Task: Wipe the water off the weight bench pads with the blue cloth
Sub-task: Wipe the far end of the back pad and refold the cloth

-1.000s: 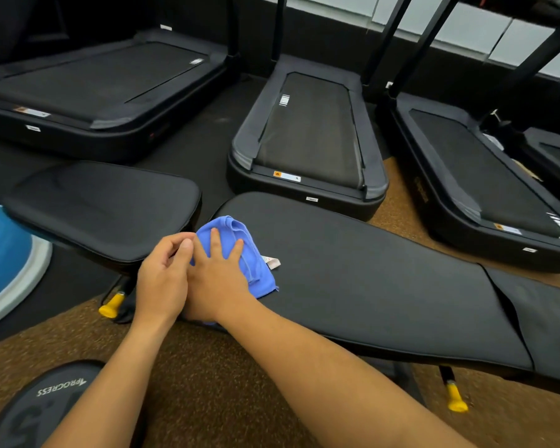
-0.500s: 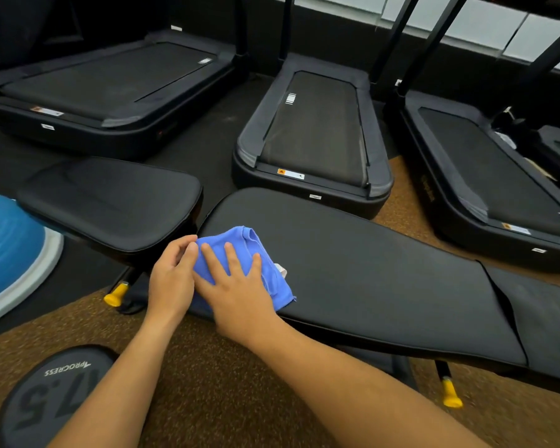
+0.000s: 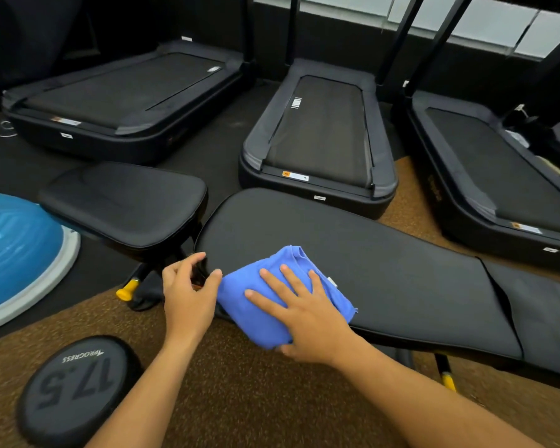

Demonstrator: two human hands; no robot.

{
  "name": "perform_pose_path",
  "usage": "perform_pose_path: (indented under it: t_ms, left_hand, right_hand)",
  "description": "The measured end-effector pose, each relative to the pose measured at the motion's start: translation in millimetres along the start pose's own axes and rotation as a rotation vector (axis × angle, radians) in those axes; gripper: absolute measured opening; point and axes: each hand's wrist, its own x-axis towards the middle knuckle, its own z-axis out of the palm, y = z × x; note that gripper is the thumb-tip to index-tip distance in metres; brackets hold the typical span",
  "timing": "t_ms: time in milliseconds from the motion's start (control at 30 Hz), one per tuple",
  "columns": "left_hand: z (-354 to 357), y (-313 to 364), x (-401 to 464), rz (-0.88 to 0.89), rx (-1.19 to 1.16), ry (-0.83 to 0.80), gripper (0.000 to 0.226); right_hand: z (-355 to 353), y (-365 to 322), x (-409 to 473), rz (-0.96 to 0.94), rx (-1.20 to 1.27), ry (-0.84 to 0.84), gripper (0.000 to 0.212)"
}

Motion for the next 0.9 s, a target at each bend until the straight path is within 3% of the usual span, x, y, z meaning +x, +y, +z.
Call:
perform_pose_path:
  t_ms: [133, 200, 267, 333, 467, 533, 667, 767, 900]
  left_hand:
    - [8.4, 5.7, -16.9, 0.175, 0.246, 0.008, 0.036]
    - [11.4, 10.0, -21.6, 0.232, 0.311, -0.012, 0.032]
    - [12.6, 11.5, -24.6, 0.267, 0.347, -0.045, 0.028]
    - [12.0, 10.8, -24.8, 0.282, 0.382, -0.07, 0.027]
    - [9.9, 13.2, -22.7, 0.268, 0.404, -0.102, 0.025]
    - [10.1, 15.7, -21.8, 0.279, 0.417, -0.118, 0.03]
    - [11.8, 21.5, -21.4, 0.292, 0.486, -0.137, 0.04]
    - [18.3, 30.6, -22.0, 0.359, 0.471, -0.121, 0.035]
    - [38.9, 50.6, -27.2, 0.386, 0.258, -0.329, 0.011]
  right_hand:
    - [-18.3, 2.4, 9.1, 0.134, 0.466, 0.022, 0.065]
    - [-25.5, 6.7, 19.8, 0.265, 0.67, 0.192, 0.046]
    - [-33.5, 19.0, 26.6, 0.406, 0.718, 0.357, 0.031]
    - [-43.7, 30.7, 29.2, 0.56, 0.676, 0.359, 0.032]
    - [-51.0, 38.8, 34.8, 0.74, 0.548, 0.106, 0.059]
    - [-47.0, 38.1, 36.8, 0.743, 0.541, 0.094, 0.05]
    - [-42.0, 36.3, 40.6, 0.74, 0.639, 0.158, 0.009]
    - [-42.0, 35.3, 42.0, 0.727, 0.7, 0.199, 0.021]
    - [-48.8, 33.4, 42.8, 0.722, 0.916, 0.276, 0.02]
